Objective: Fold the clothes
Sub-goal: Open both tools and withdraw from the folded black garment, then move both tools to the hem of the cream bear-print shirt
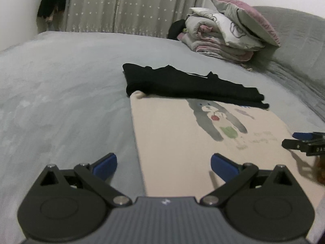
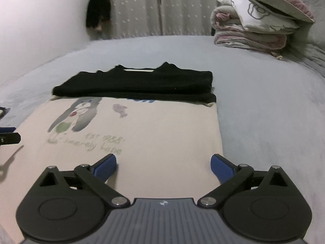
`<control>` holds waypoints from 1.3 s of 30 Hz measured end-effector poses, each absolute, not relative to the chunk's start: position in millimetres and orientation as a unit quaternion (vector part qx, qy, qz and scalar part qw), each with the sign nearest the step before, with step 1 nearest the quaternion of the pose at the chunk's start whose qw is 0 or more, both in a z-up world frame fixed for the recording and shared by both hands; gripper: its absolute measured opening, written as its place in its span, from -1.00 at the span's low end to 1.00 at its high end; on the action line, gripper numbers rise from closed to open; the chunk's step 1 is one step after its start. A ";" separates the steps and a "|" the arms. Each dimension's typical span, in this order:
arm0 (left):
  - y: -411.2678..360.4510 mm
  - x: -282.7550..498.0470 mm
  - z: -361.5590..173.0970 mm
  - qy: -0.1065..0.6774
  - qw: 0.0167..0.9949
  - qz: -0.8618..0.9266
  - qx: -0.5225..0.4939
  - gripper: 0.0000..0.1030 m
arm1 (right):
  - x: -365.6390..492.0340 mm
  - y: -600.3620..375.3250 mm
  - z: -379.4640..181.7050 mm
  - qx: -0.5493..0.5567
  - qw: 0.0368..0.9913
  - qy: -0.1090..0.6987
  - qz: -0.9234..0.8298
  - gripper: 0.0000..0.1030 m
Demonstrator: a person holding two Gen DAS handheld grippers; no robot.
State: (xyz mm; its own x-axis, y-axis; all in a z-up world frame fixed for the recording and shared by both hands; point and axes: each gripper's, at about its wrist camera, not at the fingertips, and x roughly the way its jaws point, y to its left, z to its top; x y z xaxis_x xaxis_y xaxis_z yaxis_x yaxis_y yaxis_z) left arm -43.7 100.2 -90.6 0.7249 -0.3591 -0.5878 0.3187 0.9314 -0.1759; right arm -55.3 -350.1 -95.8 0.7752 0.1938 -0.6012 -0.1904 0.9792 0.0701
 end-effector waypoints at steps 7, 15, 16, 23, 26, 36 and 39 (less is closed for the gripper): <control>88.7 -69.2 -93.3 0.308 0.933 -0.181 0.052 1.00 | -70.6 -346.5 -93.2 -0.035 0.938 0.326 0.111 0.99; 91.1 -73.9 -93.6 0.315 0.932 -0.169 0.057 1.00 | -82.3 -352.1 -94.9 -0.047 0.930 0.352 0.096 1.00; 90.8 -74.9 -93.9 0.315 0.933 -0.166 0.059 1.00 | -83.5 -354.8 -94.8 -0.042 0.929 0.355 0.097 1.00; 96.4 -74.0 -87.8 0.342 0.921 -0.175 0.069 1.00 | -90.9 -367.6 -88.3 -0.042 0.916 0.384 0.105 1.00; 100.1 -74.5 -85.1 0.358 0.913 -0.183 0.074 1.00 | -93.0 -374.1 -85.6 -0.046 0.908 0.402 0.111 1.00; 121.0 -73.5 -71.4 0.429 0.859 -0.258 0.109 1.00 | -99.5 -393.2 -79.5 -0.076 0.876 0.444 0.171 1.00; 128.3 -72.0 -67.9 0.445 0.843 -0.283 0.105 1.00 | -98.8 -401.7 -76.9 -0.056 0.862 0.463 0.198 1.00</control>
